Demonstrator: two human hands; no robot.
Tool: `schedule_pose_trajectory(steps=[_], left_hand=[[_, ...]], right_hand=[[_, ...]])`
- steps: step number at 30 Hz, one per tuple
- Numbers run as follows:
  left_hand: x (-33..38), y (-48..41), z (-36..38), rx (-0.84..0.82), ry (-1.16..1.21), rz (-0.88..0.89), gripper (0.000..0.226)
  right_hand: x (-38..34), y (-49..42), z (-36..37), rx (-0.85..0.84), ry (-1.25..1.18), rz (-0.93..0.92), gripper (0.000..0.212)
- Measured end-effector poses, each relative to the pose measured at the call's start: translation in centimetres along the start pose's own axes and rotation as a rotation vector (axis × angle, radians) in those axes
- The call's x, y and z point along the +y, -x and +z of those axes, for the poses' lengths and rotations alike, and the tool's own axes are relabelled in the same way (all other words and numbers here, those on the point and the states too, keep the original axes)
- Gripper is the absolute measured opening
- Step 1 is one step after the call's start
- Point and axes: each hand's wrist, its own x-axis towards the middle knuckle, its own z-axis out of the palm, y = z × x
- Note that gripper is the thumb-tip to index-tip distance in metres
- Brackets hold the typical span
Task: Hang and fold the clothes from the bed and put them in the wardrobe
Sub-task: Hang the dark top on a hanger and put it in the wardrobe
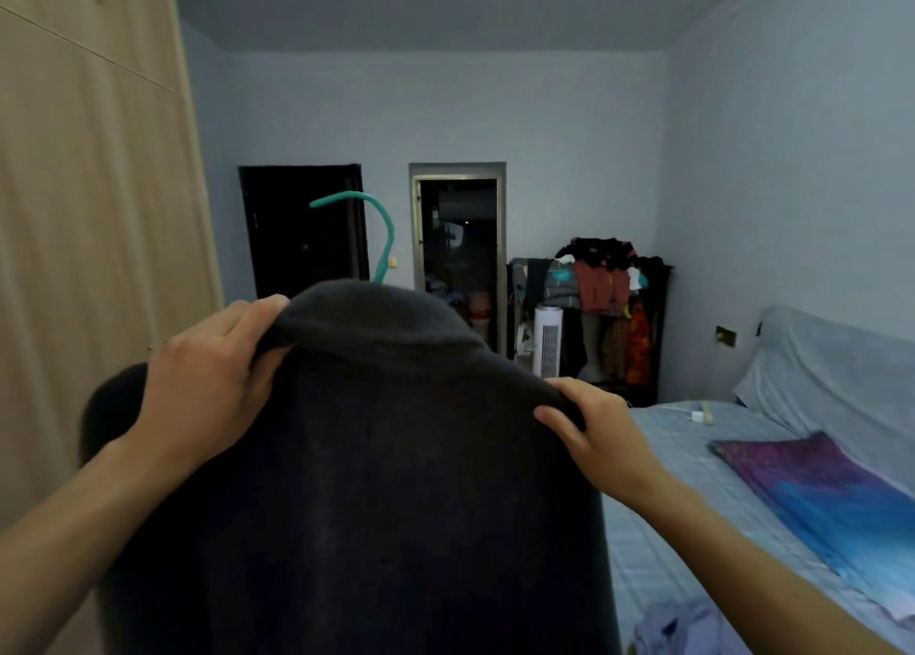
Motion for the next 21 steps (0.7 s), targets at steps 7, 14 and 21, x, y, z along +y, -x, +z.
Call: schedule_pose_trajectory(steps=[7,14,21], left_hand=[[3.4,3.2,-4.3,-0.014,-0.047,-0.061,0.038],[4.1,6.2,-8.4,-0.116,0.048,0.054,0.033],[5.3,7.5,-10.4,-0.136,0.109,0.055,0.033]], right_hand=[[-0.9,2.5,-1.2,0.057,-0.067,-0.110,0.019],[-2.2,3.2,-3.4,-0.012,-0.284,-0.116,0.020],[-5.4,1.8,-4.1,0.004,-0.296,-0.132,0.022]])
